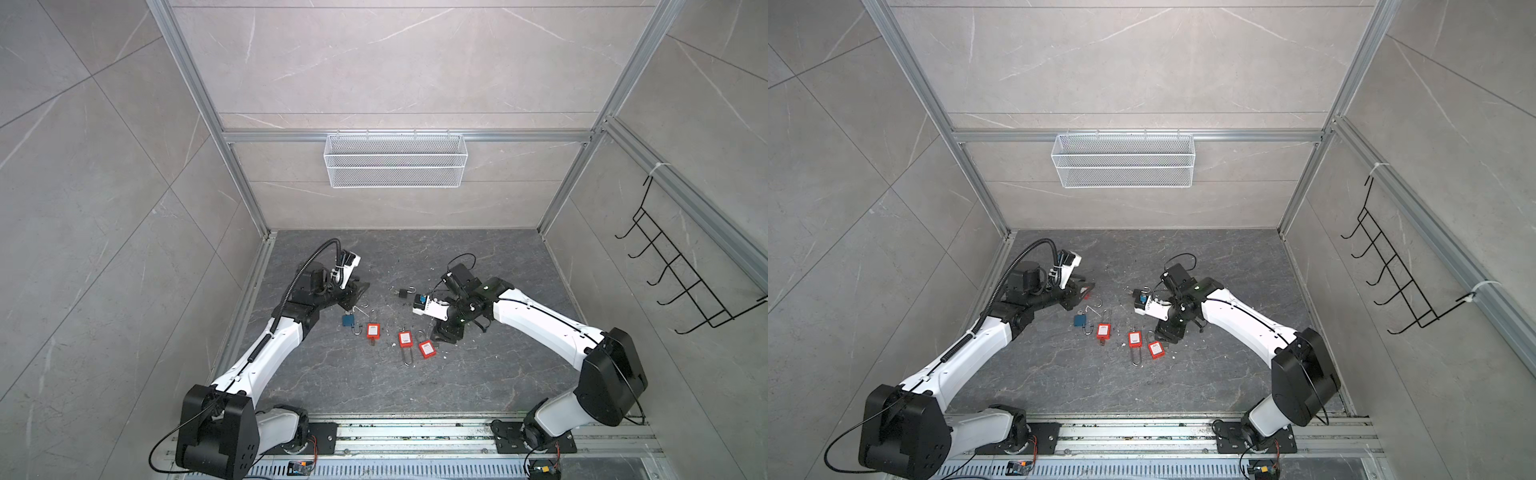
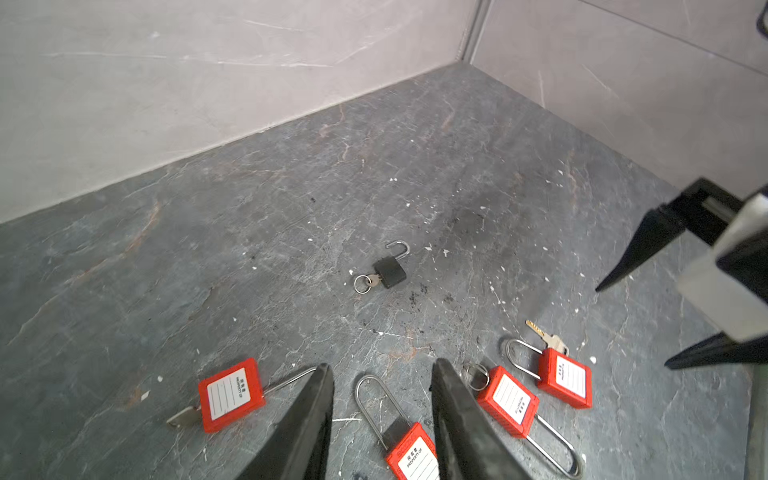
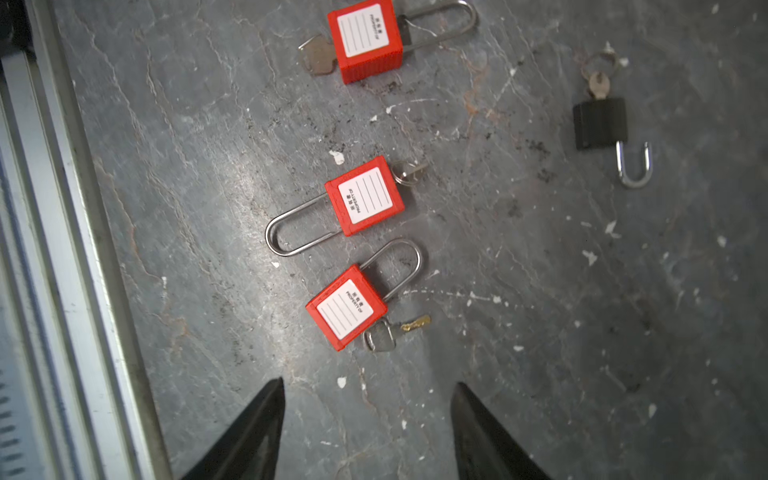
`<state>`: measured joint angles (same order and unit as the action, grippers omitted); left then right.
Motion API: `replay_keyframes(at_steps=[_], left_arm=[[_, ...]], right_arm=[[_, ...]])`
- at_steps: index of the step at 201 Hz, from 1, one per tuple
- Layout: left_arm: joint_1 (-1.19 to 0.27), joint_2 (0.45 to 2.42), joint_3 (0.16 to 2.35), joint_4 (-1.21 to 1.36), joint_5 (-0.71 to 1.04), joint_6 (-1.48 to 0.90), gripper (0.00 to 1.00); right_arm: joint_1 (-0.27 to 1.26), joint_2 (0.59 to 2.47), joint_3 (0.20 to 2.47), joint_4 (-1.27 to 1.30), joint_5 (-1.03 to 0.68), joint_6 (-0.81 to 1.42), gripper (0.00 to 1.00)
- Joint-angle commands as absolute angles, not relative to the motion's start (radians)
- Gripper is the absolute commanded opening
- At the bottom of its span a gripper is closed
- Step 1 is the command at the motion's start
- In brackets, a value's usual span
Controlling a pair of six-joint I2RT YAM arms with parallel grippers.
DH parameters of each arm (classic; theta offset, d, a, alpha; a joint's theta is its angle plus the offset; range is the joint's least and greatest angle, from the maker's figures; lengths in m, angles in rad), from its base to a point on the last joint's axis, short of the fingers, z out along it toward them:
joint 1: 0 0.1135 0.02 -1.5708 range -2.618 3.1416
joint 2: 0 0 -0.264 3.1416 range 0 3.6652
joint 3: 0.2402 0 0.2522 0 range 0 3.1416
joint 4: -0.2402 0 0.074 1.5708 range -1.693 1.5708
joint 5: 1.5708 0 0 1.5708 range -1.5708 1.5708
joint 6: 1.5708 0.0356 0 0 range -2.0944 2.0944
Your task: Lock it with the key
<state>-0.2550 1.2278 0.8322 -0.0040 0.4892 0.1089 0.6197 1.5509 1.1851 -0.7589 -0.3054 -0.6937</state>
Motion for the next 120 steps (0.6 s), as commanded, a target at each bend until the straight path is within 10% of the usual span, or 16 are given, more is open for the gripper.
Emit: replay_keyframes(at_steps=[1,120], left_arm=[[-0.253,1.193,0.836,0.027,0.48,-0.02,0.41],[-0.251,1.115,0.812,-0.103,0.344,-0.115,0.44]], right_arm=[[0.642,1.601,1.217,-0.649,-0.273,-0.921,0.66],[0.811,1.807,1.236,-0.495,-0.118,-1.094,0.68]])
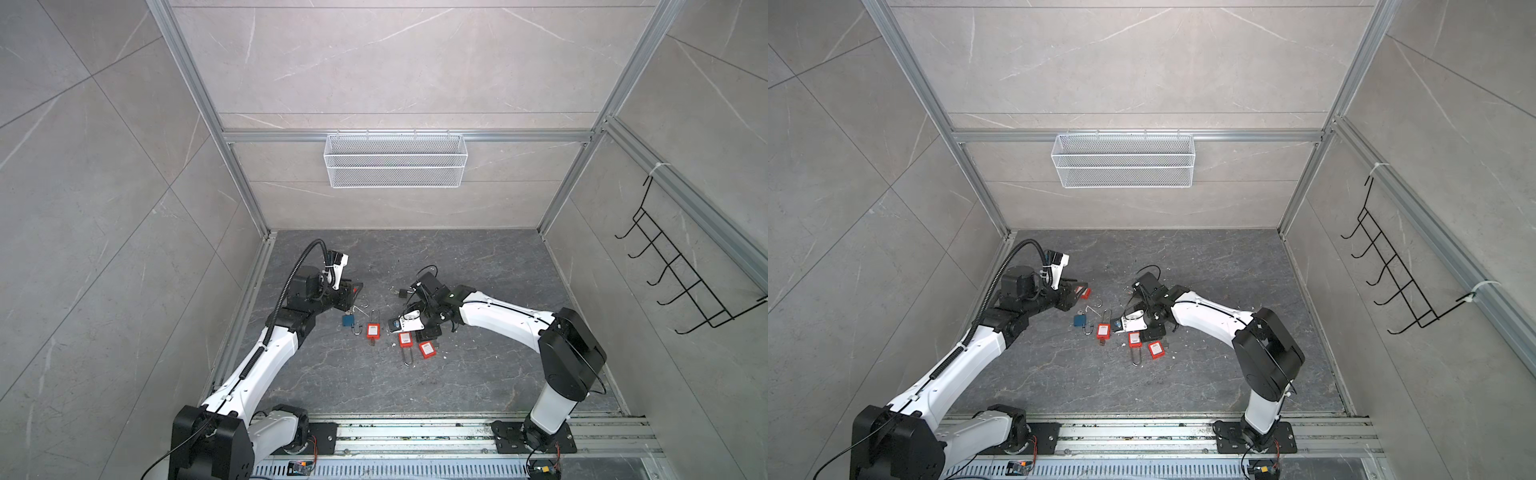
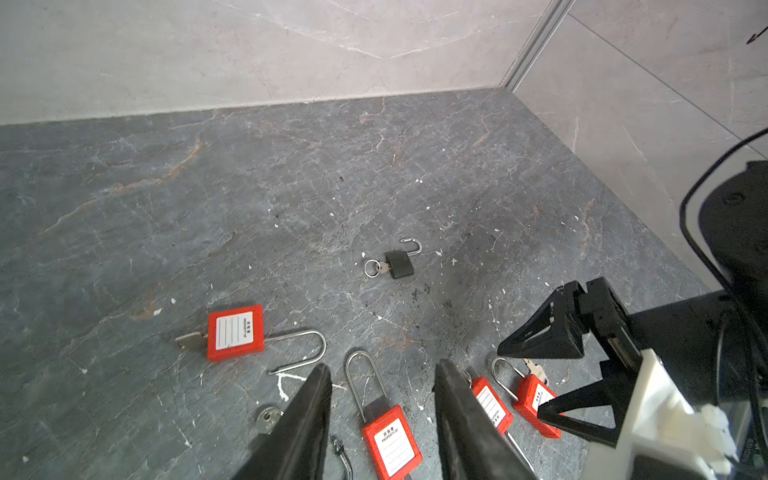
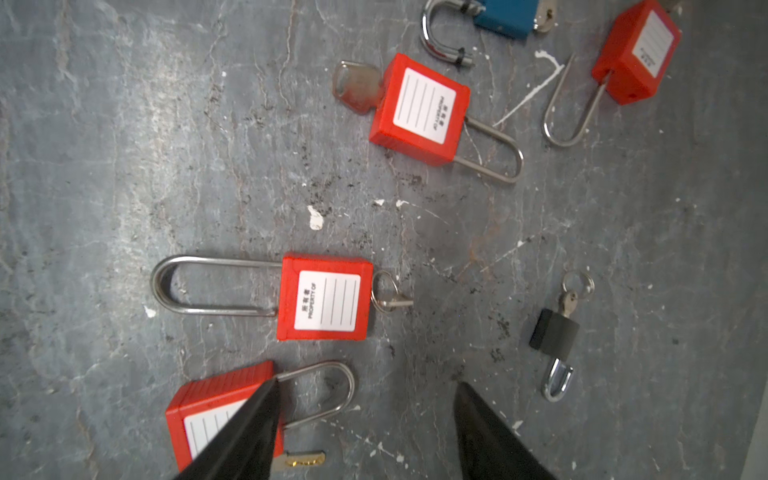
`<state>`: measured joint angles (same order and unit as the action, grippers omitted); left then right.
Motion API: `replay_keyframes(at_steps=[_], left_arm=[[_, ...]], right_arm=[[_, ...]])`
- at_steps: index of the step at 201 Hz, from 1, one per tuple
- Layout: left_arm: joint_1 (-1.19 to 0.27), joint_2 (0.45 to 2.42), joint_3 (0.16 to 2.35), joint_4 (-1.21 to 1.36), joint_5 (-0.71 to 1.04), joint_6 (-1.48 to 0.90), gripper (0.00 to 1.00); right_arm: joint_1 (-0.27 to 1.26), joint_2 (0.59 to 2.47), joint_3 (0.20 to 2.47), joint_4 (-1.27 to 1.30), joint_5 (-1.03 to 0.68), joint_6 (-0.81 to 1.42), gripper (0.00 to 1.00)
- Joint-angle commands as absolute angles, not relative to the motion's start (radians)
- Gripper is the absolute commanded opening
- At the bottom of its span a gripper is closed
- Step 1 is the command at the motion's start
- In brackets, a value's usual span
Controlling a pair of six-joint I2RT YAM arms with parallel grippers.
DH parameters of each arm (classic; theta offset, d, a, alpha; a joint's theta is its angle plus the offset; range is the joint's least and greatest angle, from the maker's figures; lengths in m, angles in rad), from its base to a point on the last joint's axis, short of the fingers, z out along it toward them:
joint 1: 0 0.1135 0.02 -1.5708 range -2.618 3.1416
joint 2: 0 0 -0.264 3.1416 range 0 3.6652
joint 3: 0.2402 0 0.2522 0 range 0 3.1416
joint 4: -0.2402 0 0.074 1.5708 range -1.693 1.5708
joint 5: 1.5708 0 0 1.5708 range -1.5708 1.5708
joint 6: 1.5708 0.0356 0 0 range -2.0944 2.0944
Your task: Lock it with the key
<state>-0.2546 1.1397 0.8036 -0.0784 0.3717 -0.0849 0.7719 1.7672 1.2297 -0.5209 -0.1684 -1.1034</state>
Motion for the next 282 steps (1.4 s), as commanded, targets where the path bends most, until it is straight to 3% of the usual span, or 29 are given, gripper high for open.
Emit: replay_keyframes(at_steps=[1,61,95,139,169,197,282], left_arm=[[-0.251,1.115,0.812,-0.103,0.344,-0.116,0.43],[-0.251,1.101,0.804,-0.147,0.358,-0.081,0.44],[-0.251,1.082,0.793,-0.162,0.361,-0.069,0.44],[-0.251,1.063,0.787,-0.181,0.36,-0.056,0.44],[-0.251,1.062,0.783,-0.177,0.364,-0.062,0.44],[-0.251,1.062,0.785,-0.173,0.373,-0.064,0.44],[-0.251,1.06,0.791,-0.173,0.388,-0.069,0.45]], right_arm=[[0.812,1.81,1.237,-0.497,-0.118,-1.091,0.68],[0.87,1.886,1.297,-0.545,-0.107,-0.94,0.69],[0.915,1.941,1.309,-0.513,-0.008,-0.866,0.76],[0.935,1.959,1.303,-0.399,0.109,-0.777,0.77],[0.934,1.941,1.355,-0.424,0.061,-0.683,0.77],[0.933,1.884,1.337,-0.455,0.033,-0.72,0.78],[0.93,1.784,1.138,-0.449,0.168,-0.862,0.81]])
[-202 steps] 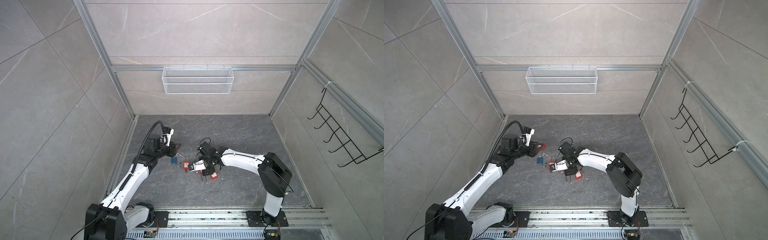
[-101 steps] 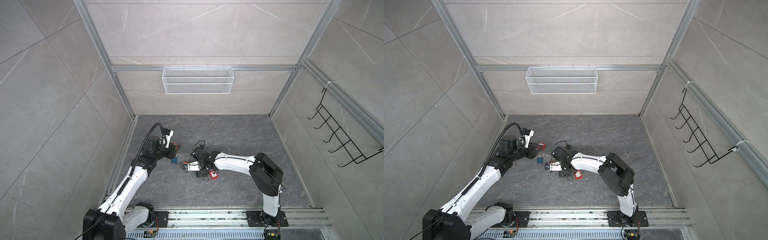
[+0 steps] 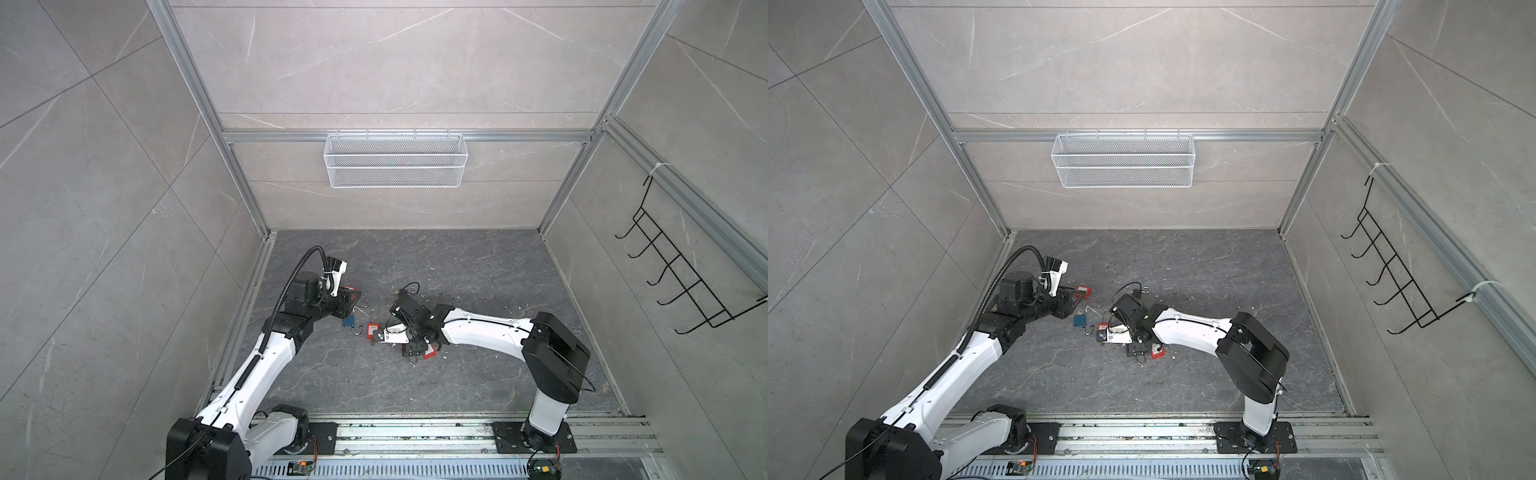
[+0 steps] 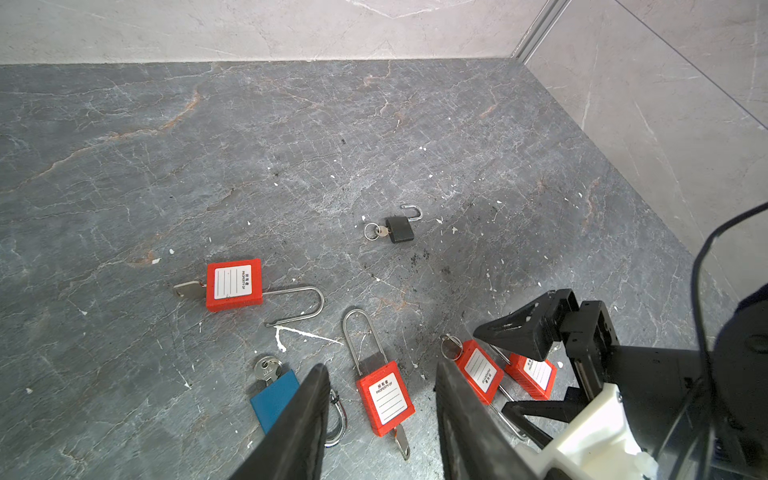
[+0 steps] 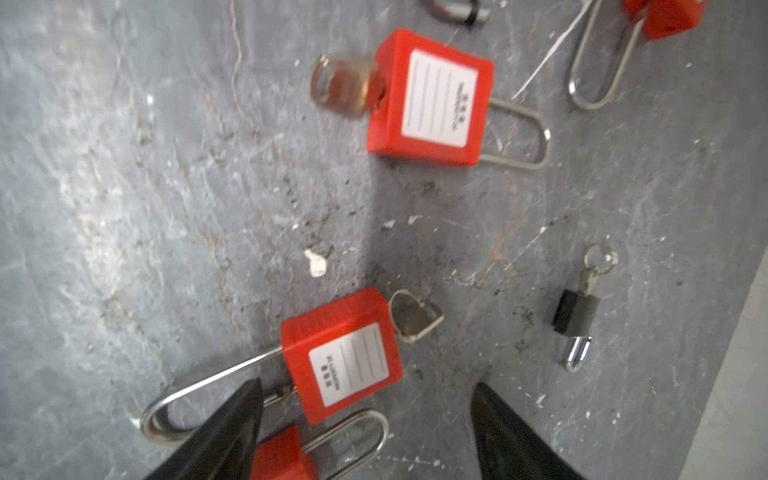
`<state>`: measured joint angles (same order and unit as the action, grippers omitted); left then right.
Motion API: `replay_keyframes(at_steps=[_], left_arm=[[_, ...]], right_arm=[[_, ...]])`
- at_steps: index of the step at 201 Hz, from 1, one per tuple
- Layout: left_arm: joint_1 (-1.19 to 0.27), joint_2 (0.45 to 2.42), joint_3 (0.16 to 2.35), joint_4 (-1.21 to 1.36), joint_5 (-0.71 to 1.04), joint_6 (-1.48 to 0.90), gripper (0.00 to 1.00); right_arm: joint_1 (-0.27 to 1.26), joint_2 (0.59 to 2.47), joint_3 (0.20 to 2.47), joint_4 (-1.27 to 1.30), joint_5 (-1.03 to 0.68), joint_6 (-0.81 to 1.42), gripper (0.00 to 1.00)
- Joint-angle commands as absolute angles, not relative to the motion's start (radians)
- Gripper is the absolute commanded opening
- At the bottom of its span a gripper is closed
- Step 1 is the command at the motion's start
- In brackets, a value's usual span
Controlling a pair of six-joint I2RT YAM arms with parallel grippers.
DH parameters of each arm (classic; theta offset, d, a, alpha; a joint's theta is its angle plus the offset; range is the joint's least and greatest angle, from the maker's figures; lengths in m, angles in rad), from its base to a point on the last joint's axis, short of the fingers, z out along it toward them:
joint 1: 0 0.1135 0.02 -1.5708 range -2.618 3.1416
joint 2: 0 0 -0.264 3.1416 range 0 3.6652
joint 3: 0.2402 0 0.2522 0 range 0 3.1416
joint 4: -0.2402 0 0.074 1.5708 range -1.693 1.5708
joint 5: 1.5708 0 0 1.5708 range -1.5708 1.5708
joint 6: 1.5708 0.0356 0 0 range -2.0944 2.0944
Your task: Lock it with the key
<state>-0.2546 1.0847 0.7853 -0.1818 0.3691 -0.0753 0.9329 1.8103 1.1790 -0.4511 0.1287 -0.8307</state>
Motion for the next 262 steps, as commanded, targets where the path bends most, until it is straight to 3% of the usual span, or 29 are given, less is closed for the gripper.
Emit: replay_keyframes(at_steps=[1,7,12,16,72,110,187,210,262], left_arm=[[-0.252,1.06,0.791,-0.173,0.388,-0.07,0.45],[-0.252,1.06,0.793,-0.175,0.388,-0.07,0.45],[-0.253,1.06,0.794,-0.176,0.388,-0.069,0.45],[-0.252,1.06,0.796,-0.177,0.388,-0.068,0.45],[-0.252,1.065,0.804,-0.184,0.392,-0.072,0.45],[-0.252,1.069,0.806,-0.188,0.399,-0.071,0.45],[-0.252,1.076,0.814,-0.199,0.382,-0.063,0.45],[-0.245,1.052,0.825,-0.226,0.327,-0.03,0.46],[-0.168,0.995,0.833,-0.214,0.334,-0.06,0.46]], right_arm=[[0.93,1.784,1.138,-0.449,0.168,-0.862,0.81],[0.93,1.784,1.133,-0.445,0.169,-0.862,0.81],[0.932,1.785,1.129,-0.437,0.169,-0.861,0.97],[0.933,1.785,1.128,-0.431,0.169,-0.861,1.0],[0.97,1.836,1.124,-0.312,0.275,-0.82,1.0],[1.022,1.885,1.176,-0.327,0.25,-0.757,0.99],[1.033,2.066,1.52,-0.503,0.328,-0.463,0.99],[1.012,2.0,1.451,-0.442,0.229,-0.501,0.99],[0.886,1.814,1.276,-0.471,-0.173,-0.794,0.97]])
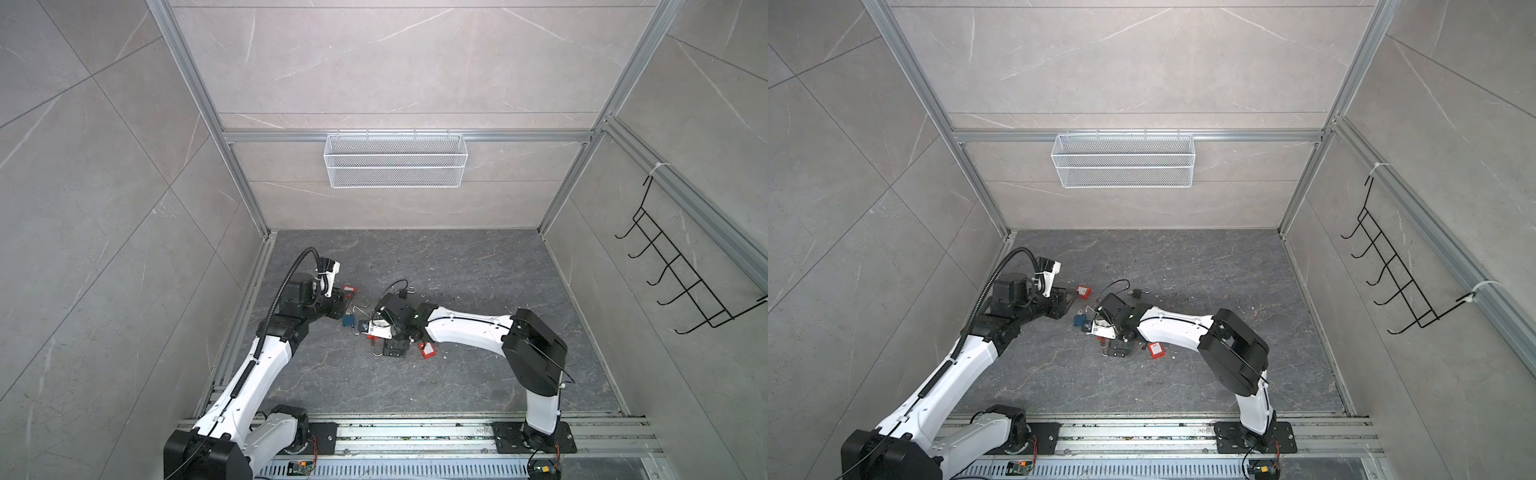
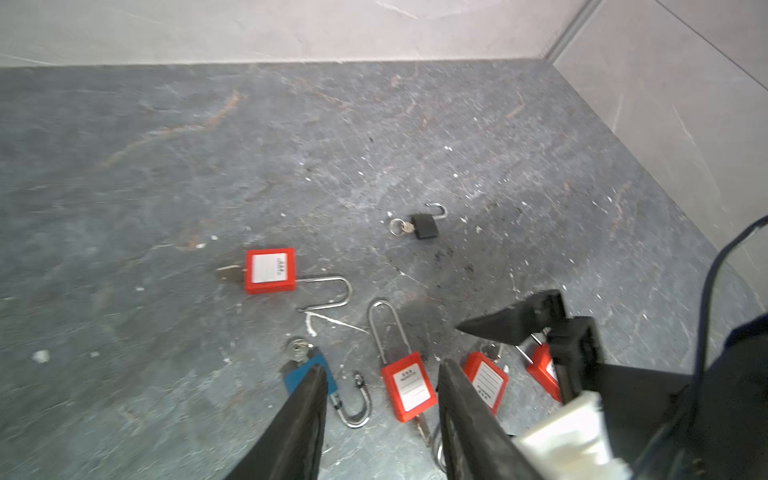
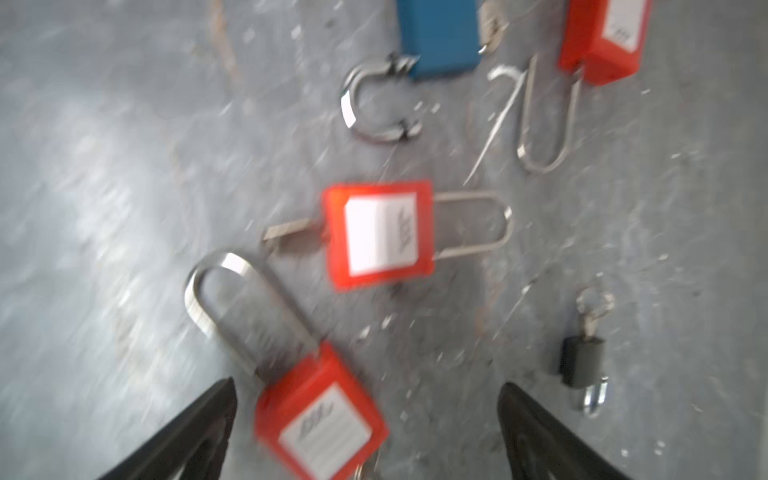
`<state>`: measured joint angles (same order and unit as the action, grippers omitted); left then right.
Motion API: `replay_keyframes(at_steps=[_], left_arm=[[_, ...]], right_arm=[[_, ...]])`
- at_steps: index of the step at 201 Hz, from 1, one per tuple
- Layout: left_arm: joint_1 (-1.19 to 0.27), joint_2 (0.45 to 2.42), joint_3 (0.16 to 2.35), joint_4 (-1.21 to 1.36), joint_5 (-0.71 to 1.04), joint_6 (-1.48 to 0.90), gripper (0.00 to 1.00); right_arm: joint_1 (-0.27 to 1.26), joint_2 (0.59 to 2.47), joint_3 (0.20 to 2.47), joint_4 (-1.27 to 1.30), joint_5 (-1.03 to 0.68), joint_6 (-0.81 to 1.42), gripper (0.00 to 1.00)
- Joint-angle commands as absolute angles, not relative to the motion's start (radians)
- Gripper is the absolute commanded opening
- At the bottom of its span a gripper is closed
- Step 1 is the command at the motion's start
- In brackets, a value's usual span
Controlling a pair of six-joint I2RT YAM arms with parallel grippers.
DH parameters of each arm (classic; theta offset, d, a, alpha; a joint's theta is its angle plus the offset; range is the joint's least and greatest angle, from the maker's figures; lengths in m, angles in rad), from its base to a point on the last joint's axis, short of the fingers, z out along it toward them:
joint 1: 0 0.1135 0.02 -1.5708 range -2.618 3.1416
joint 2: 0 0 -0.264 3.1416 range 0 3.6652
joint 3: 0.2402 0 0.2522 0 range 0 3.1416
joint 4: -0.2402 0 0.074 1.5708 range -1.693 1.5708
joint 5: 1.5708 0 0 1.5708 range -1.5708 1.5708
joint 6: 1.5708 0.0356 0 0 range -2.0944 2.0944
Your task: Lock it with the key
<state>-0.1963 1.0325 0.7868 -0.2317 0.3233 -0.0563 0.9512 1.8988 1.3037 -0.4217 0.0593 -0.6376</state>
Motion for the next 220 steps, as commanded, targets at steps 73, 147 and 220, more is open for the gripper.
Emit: replay_keyframes(at_steps=[73,147,220], left_arm=[[-0.16,1.021,0.853,-0.233,0.362,-0.058,0.46],[-0.161,1.022,0.835,-0.244,0.353,-0.028,0.46],[-0.161,1.036,0.83,-0.251,0.364,-0.041,0.46]], right_arm=[[0.765,1.948,1.444,-0.715,-0.383,-1.07,0.81],[0.779,2.03,1.455,-0.681,-0.359,-1.086,0.69],[0.81,2.082,1.445,-0.64,-0.27,-1.078,0.56]])
